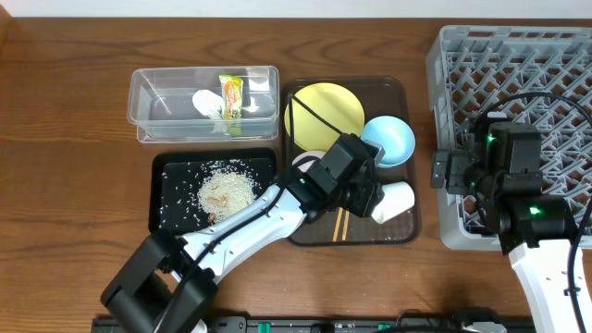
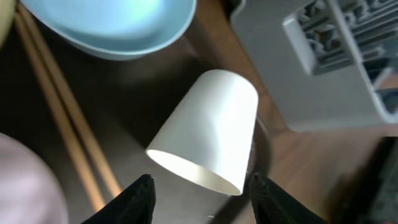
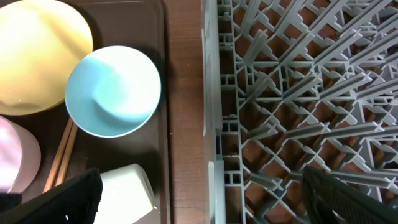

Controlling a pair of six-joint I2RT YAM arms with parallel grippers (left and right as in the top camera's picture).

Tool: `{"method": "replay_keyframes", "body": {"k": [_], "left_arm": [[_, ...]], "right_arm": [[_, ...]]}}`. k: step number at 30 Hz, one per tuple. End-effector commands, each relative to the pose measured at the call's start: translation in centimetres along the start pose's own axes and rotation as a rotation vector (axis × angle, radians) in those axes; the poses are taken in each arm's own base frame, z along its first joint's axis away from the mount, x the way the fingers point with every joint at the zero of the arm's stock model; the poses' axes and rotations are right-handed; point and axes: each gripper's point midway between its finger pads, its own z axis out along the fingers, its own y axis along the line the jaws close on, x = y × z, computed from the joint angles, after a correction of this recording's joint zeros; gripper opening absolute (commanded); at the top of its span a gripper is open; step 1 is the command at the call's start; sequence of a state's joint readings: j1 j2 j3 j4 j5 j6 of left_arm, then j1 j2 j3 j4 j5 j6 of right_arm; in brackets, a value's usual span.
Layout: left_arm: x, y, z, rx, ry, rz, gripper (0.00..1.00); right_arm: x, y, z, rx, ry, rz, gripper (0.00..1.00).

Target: Sort waste into correct bins and load items into the dishwasher rack

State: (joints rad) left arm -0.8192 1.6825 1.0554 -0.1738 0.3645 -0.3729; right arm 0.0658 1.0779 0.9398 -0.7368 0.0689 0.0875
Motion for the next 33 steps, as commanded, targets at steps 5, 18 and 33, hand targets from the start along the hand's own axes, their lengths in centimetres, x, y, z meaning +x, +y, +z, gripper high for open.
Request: {"method": "replay_keyframes", "body": {"k": [5, 18, 33], "left_arm": [[0.4, -0.7, 0.1, 0.044, 0.037, -0.302, 0.52], [3.6, -3.4, 1.2, 0.201, 0.258, -0.572, 0.52], [4.7, -3.1, 2.7, 0.189, 0.312, -0.666, 0.54]], "right_arm": [[-0.9, -0.9, -0.5, 0.04, -0.027, 0.022, 0.99], [-0.9, -1.1, -0.6, 0.051, -0.028, 0.021, 0.99], [-0.9, -1.1, -0.6, 0.05, -0.027, 0.022, 0.99]]}}
